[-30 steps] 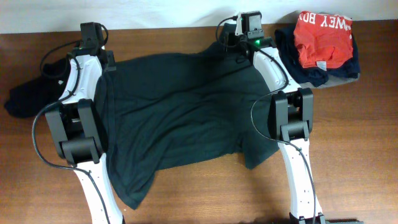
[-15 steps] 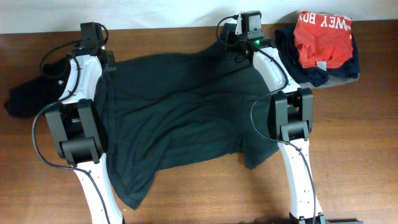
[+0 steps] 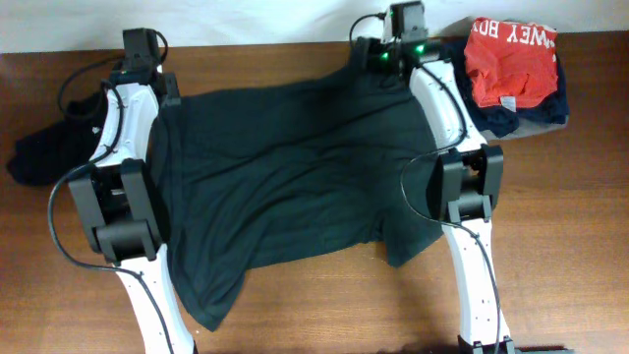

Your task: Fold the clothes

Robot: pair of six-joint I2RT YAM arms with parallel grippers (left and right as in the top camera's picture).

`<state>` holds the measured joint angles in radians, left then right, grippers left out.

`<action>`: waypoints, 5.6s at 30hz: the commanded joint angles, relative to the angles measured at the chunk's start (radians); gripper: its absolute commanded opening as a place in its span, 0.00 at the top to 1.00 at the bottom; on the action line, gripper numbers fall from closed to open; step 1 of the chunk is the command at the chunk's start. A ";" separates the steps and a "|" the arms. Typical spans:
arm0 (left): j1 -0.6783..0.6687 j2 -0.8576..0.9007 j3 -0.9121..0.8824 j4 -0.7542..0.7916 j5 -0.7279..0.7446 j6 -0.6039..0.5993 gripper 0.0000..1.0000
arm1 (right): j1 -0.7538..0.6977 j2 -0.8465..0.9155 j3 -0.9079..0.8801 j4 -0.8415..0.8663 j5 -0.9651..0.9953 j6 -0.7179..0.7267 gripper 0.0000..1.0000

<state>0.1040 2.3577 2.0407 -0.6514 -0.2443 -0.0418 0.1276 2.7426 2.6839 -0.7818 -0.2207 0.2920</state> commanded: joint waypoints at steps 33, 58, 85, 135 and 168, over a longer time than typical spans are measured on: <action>0.067 -0.152 0.030 -0.333 -0.100 0.008 0.99 | -0.175 -0.031 0.407 -0.903 -0.004 -0.158 0.96; 0.041 -0.158 0.030 -0.660 0.110 0.004 1.00 | -0.187 -0.129 0.384 -0.917 0.018 -0.186 0.96; 0.041 -0.157 0.027 -0.755 0.110 0.005 0.99 | -0.142 -0.264 -0.161 -0.906 0.133 -0.259 0.96; 0.040 -0.605 0.143 -0.794 0.317 -0.029 0.26 | -0.152 -0.758 0.009 -0.917 0.087 -0.205 0.01; -0.345 -0.822 -0.922 -0.499 0.323 -0.419 0.44 | 0.029 -1.200 -1.506 -0.435 -0.020 0.092 0.01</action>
<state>-0.2211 1.6104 1.2079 -1.1767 0.0887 -0.3508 0.1215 1.5681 1.2385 -1.2675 -0.2043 0.3424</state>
